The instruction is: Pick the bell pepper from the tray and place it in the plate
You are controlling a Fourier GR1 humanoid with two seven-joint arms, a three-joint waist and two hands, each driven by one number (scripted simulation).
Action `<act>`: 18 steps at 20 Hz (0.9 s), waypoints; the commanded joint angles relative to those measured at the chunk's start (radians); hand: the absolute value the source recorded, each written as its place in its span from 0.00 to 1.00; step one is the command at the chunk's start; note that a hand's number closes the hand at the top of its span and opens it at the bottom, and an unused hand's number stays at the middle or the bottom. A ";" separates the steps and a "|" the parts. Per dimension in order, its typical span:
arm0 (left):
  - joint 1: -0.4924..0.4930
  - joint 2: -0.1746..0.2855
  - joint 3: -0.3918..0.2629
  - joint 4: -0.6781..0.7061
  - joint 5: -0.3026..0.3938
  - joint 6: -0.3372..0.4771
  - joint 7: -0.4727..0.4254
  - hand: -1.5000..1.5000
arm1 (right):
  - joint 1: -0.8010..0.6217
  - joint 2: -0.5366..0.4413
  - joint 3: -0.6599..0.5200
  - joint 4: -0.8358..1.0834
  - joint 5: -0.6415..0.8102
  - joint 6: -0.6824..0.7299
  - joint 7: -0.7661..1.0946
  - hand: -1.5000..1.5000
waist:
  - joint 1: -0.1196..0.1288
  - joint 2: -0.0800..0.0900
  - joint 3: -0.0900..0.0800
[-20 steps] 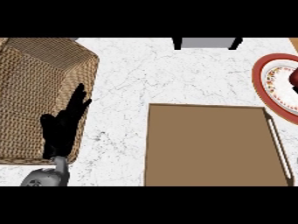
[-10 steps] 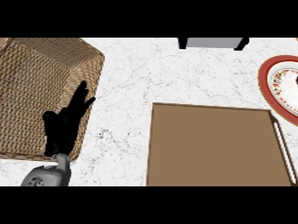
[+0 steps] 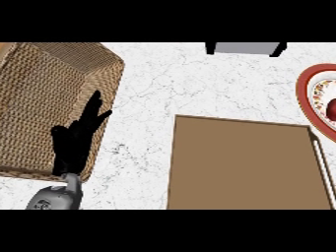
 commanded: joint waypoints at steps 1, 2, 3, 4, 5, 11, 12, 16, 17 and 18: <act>0.021 0.041 0.073 0.118 0.013 -0.004 -0.003 0.50 | -0.026 -0.024 0.023 0.091 0.030 0.067 -0.059 0.00 | -0.005 0.018 -0.014; 0.032 0.017 0.043 0.111 0.006 0.000 -0.002 0.50 | -0.034 -0.019 0.023 0.100 0.029 0.069 -0.104 0.00 | -0.002 0.018 -0.013; 0.058 0.046 0.058 0.041 0.031 -0.026 0.029 0.50 | -0.035 -0.031 0.021 0.110 0.026 0.091 -0.147 0.00 | 0.010 0.012 -0.012; 0.079 0.014 0.021 0.076 -0.013 0.008 0.001 0.50 | -0.021 -0.032 0.015 0.116 0.021 0.083 -0.194 0.00 | 0.000 0.014 -0.012; 0.025 0.035 0.071 0.112 0.009 0.002 0.009 0.50 | -0.035 -0.020 -0.009 0.114 -0.012 0.111 -0.240 0.00 | -0.014 0.014 -0.012; 0.064 0.025 0.062 0.083 0.004 0.009 0.004 0.50 | -0.106 -0.027 -0.231 0.170 -0.252 0.289 -0.356 0.00 | -0.024 0.010 -0.011; 0.038 0.038 0.064 0.091 0.000 -0.003 0.014 0.50 | -0.116 -0.034 -0.261 0.186 -0.283 0.324 -0.361 0.00 | -0.030 0.012 -0.011; 0.081 0.020 0.047 0.046 -0.001 0.005 0.021 0.50 | -0.097 -0.085 -0.319 0.254 -0.338 0.426 -0.373 0.00 | -0.010 0.012 -0.011; 0.040 0.027 0.070 0.059 -0.003 0.015 0.040 0.50 | -0.070 -0.094 -0.320 0.260 -0.340 0.454 -0.399 0.00 | -0.023 0.014 -0.010; 0.079 0.041 0.074 0.056 0.007 -0.003 0.003 0.50 | -0.061 -0.112 -0.330 0.276 -0.349 0.469 -0.379 0.00 | -0.015 0.015 -0.010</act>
